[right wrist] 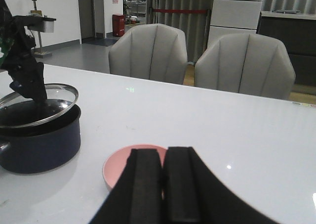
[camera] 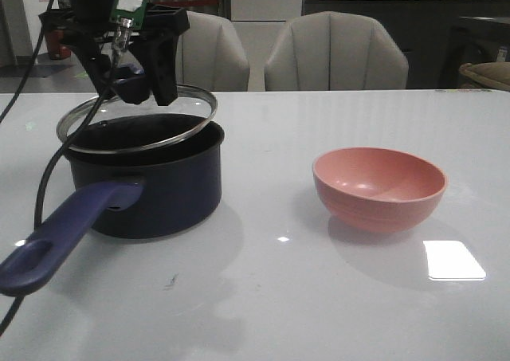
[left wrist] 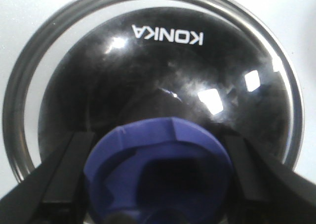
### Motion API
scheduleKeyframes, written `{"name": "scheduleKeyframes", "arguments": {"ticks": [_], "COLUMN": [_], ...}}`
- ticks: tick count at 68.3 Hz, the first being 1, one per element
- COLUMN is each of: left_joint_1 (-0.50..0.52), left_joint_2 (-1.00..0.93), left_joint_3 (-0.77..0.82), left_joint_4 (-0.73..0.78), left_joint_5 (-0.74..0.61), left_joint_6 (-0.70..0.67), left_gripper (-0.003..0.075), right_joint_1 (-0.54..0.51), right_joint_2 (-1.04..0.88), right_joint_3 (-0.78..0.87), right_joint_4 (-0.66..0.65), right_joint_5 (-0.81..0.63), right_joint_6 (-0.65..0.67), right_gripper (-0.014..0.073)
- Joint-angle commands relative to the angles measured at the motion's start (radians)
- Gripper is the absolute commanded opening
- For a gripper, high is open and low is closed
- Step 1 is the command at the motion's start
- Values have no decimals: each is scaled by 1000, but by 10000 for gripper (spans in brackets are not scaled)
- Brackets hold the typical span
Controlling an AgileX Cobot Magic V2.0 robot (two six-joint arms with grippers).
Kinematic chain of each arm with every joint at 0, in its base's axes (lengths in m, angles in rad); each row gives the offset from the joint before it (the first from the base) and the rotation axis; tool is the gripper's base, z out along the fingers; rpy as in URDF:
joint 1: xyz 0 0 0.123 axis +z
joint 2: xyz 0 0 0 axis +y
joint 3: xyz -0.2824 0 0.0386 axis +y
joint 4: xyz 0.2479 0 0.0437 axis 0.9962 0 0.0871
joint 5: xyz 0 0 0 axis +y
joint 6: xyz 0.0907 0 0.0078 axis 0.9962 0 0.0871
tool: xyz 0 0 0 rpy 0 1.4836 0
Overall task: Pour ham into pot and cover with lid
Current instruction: 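Lower the glass lid onto the pot and release the knob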
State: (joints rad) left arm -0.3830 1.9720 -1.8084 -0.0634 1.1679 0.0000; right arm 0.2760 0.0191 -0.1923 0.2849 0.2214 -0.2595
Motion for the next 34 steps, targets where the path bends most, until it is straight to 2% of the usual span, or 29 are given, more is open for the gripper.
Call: {"name": "scheduleKeyframes", "arguments": {"ticks": [1,29,34], "left_joint_1": [-6,-6,-6], "left_joint_2": [-49,1,3], "left_joint_3": [-41,-41,-41], "left_joint_4": [-15,-21,-21], "left_joint_5": [-7,-10,-1], "left_joint_6": [0,0,0], "left_gripper": [267,272,295], "right_joint_1": [-1,-1,-1], "right_joint_2": [10,10,10], "right_joint_3": [-23,-23,-23], "right_joint_4": [-1,-1,-1], "right_joint_5": [-71,-71,-71], "right_joint_6": [-8,-8,-8], "right_gripper": [147,147,147]}}
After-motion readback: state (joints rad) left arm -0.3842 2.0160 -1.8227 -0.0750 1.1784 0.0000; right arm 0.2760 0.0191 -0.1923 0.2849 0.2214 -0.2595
